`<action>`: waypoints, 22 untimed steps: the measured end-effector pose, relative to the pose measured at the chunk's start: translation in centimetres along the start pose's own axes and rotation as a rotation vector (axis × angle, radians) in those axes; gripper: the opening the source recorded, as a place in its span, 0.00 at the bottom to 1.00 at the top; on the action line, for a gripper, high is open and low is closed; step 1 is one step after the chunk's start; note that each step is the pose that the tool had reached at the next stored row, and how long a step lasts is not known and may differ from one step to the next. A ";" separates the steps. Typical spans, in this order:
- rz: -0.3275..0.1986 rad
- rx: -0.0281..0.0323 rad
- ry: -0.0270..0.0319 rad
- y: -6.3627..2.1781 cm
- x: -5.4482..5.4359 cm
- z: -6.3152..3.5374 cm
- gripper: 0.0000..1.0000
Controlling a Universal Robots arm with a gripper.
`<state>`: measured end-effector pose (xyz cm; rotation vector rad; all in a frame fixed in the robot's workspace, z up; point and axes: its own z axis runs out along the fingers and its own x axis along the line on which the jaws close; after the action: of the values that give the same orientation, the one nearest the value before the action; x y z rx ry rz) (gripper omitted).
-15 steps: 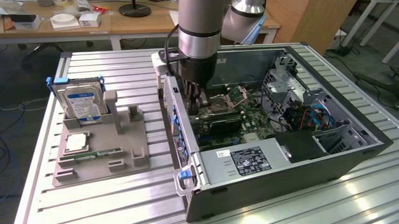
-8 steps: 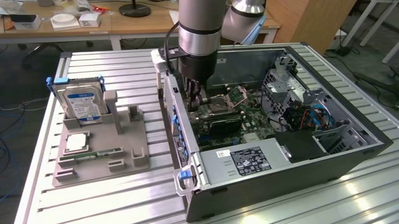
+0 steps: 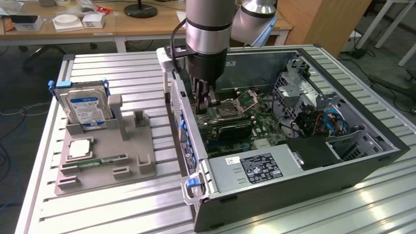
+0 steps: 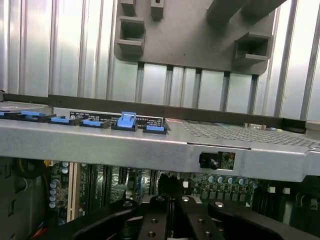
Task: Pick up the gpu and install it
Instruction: 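Press down on the gpu until it lock into place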
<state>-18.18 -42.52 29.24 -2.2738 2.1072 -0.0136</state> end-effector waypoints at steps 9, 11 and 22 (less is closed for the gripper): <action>0.000 0.0125 0.0010 0.82 0.0 -0.03 0.10; 0.000 0.0126 0.0010 0.82 0.0 -0.03 0.10; 0.000 0.0125 0.0011 0.96 0.0 -0.04 0.10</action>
<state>-19.14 -42.60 29.25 -2.2676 2.1013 -0.0279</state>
